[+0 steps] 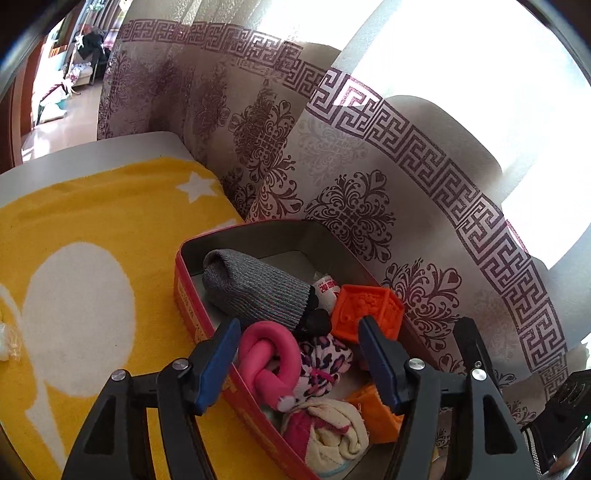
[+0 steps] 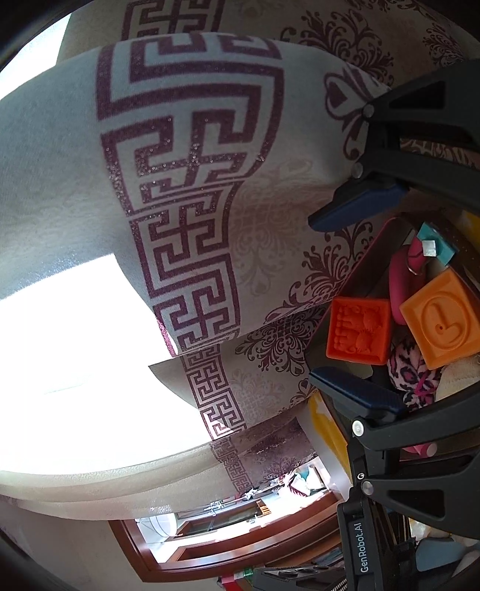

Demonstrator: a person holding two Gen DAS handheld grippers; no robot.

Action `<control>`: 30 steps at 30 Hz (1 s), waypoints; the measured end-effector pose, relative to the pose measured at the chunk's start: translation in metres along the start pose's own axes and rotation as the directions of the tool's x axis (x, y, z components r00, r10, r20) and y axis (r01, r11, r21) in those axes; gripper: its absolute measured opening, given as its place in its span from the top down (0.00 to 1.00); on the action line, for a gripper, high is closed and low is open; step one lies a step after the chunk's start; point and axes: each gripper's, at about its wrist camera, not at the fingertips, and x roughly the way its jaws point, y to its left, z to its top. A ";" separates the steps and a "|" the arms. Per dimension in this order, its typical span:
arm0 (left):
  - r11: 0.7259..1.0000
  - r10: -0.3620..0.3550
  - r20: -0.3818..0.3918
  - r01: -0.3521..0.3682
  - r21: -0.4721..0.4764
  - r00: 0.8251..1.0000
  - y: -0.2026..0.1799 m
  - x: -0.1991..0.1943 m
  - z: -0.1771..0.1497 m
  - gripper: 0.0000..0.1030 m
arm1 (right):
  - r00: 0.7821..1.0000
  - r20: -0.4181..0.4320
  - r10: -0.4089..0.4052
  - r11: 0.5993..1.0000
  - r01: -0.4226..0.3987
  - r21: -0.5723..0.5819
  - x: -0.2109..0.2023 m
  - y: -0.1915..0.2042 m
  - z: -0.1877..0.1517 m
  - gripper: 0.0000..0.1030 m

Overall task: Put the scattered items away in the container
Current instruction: 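Carry the pink knotted toy into the tin box and open the left gripper, then move the left gripper to the red ball and grasp it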

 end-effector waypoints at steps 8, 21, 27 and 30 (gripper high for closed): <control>0.997 0.079 0.044 -0.079 -0.008 0.996 0.023 -0.026 -0.014 0.34 | 1.000 0.006 0.000 1.000 0.000 -0.015 -0.001 0.003 -0.001 0.24; 0.970 0.235 0.124 -0.225 -0.089 0.964 0.088 -0.106 -0.052 0.34 | 0.999 0.038 -0.016 0.998 0.019 -0.060 -0.006 0.011 -0.001 0.23; 0.940 0.307 0.151 -0.275 -0.200 0.940 0.141 -0.147 -0.078 0.34 | 0.998 0.059 -0.029 0.996 0.033 -0.082 -0.009 0.014 -0.002 0.23; 0.918 0.347 0.157 -0.300 -0.260 0.925 0.167 -0.164 -0.090 0.34 | 0.996 0.078 -0.036 0.994 0.043 -0.098 -0.013 0.017 -0.003 0.23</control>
